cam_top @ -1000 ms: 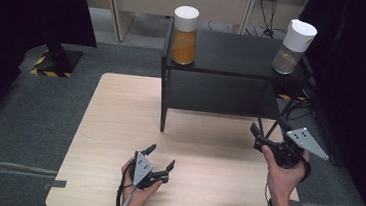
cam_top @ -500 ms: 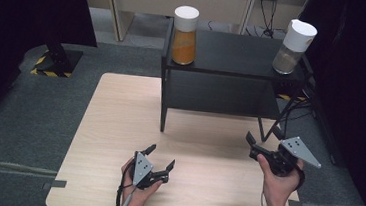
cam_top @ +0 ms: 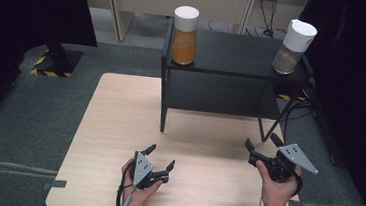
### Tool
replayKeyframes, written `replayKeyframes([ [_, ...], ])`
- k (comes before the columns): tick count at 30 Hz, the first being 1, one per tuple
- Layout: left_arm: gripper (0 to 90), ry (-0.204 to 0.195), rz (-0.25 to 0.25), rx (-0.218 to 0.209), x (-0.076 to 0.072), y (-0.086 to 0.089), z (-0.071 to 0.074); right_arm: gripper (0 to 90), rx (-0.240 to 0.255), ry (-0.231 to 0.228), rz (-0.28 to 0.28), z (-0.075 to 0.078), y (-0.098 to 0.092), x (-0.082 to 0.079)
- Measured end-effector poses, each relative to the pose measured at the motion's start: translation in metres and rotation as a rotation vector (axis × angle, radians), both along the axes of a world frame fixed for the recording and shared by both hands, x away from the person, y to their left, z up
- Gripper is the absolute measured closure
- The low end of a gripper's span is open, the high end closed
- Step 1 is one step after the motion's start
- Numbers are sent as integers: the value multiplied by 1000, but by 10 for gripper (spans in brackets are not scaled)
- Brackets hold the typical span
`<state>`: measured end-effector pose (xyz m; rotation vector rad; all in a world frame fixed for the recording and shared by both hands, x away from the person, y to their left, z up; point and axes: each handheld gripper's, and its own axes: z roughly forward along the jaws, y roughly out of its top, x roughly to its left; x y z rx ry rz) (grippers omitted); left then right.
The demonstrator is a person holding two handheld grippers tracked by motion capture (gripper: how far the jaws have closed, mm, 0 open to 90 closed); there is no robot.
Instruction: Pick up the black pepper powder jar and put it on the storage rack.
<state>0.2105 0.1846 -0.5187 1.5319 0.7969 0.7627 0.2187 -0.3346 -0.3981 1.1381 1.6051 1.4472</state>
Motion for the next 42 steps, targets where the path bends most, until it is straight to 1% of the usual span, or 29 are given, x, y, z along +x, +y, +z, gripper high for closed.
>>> replayKeyframes([
  [16, 146, -1, 1, -1, 0, 0, 0, 71, -4, 51, 9, -18, -1, -3],
  [36, 146, 0, 2, -1, 0, 0, 0, 71, -15, 79, 17, -36, -1, -9],
  [42, 146, -1, 2, -1, 0, 0, 0, 71, -19, 94, 21, -44, -1, -11],
])
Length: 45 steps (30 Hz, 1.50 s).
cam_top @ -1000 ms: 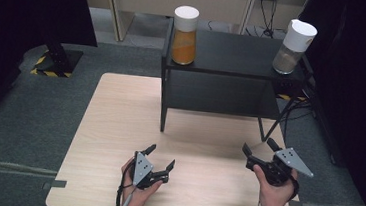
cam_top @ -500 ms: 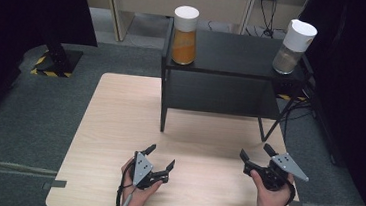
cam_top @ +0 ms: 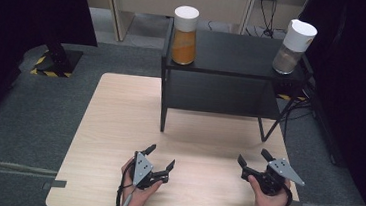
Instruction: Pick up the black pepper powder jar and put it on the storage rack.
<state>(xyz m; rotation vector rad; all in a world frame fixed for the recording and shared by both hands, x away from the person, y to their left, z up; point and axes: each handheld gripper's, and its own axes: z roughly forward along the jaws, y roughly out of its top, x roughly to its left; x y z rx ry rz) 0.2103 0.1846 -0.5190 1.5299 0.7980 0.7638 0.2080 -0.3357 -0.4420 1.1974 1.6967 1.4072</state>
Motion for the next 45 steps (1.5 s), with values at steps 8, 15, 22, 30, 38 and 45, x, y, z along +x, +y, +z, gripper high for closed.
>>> replayKeyframes([
  [8, 146, -1, 0, 1, 0, 0, 0, 71, -10, 17, -2, -9, 0, -4],
  [15, 146, -1, 0, 1, 0, 0, 0, 71, -12, 36, -8, -18, 0, -6],
  [22, 146, -1, 1, 0, 0, 0, 0, 71, -22, 41, -12, -25, 1, -9],
  [30, 146, 0, 1, 1, 0, 0, 0, 71, -30, 35, -21, -33, 2, -14],
  [38, 146, 0, 0, 1, 0, 0, 0, 71, -17, 42, -24, -39, 2, -16],
  [45, 146, -1, 1, 1, 0, 0, 0, 70, -16, 44, -22, -41, 2, -16],
])
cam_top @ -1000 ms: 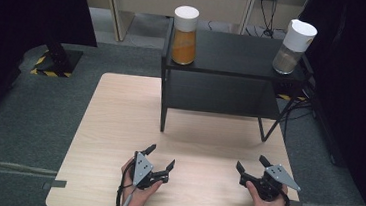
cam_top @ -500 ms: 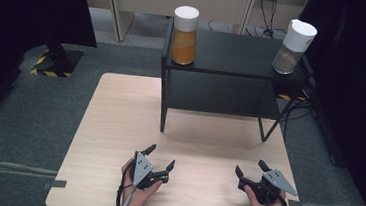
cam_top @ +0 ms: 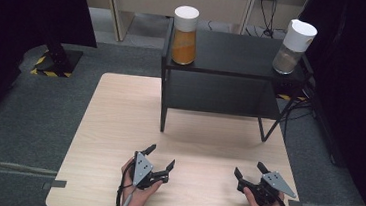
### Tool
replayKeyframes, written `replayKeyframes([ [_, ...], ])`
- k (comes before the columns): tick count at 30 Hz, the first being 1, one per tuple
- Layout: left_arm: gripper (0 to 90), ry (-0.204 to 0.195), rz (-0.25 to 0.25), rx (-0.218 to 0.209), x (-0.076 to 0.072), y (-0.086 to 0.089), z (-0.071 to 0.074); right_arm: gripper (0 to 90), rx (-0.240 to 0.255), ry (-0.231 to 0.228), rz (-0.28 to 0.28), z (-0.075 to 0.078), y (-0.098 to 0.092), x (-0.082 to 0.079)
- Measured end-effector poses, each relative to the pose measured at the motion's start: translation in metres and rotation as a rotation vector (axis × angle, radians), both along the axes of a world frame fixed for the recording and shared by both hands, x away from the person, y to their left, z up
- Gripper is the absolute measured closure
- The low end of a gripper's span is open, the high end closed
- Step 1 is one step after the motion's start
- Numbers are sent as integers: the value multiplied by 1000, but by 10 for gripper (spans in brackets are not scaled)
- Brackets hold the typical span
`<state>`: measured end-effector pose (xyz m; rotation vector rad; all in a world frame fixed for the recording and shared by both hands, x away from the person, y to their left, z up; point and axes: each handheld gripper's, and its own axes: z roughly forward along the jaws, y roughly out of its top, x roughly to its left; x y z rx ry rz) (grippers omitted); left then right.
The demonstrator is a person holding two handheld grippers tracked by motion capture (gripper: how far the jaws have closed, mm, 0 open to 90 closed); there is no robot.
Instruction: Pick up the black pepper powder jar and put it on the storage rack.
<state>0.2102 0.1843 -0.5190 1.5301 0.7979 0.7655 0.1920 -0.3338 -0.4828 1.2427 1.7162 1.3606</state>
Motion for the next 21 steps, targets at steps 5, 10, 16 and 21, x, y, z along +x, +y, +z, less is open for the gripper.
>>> replayKeyframes([
  [5, 146, 1, 0, 0, 0, 0, 0, 70, 4, -3, -1, -1, 0, 0],
  [10, 146, -1, -1, 0, 0, 0, 0, 70, 10, -7, -5, -2, -1, -1],
  [16, 146, -1, 0, -1, 0, 0, 0, 70, 8, -11, -2, -2, -1, -2],
  [21, 146, 1, -1, -1, 0, 0, 0, 69, 13, -8, 0, -2, -2, -2],
])
